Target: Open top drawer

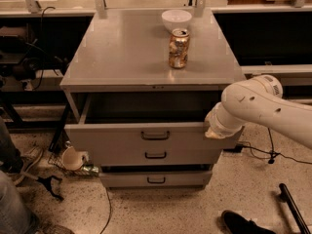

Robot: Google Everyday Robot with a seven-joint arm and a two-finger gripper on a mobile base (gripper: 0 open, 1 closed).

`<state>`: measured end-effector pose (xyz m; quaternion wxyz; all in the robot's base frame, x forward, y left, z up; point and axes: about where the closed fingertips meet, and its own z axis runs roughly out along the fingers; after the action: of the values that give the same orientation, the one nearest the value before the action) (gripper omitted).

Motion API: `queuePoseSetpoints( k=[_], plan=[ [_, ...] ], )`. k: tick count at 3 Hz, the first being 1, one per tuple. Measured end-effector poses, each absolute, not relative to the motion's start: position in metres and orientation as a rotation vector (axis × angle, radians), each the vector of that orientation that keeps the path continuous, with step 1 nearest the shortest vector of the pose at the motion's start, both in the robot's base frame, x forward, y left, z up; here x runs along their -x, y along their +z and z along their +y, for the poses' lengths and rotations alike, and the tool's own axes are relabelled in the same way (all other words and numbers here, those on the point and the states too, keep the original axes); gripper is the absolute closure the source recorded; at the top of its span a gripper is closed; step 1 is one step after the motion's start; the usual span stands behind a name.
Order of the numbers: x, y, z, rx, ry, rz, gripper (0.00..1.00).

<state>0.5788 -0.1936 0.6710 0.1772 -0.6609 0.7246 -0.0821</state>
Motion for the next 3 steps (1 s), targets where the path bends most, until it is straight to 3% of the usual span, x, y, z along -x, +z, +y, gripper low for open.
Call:
queuePoseSetpoints(
  k=[3],
  plan=[
    [-0.554,0.677,-0.203,1.843,-0.233,2.085,1.00]
  ],
)
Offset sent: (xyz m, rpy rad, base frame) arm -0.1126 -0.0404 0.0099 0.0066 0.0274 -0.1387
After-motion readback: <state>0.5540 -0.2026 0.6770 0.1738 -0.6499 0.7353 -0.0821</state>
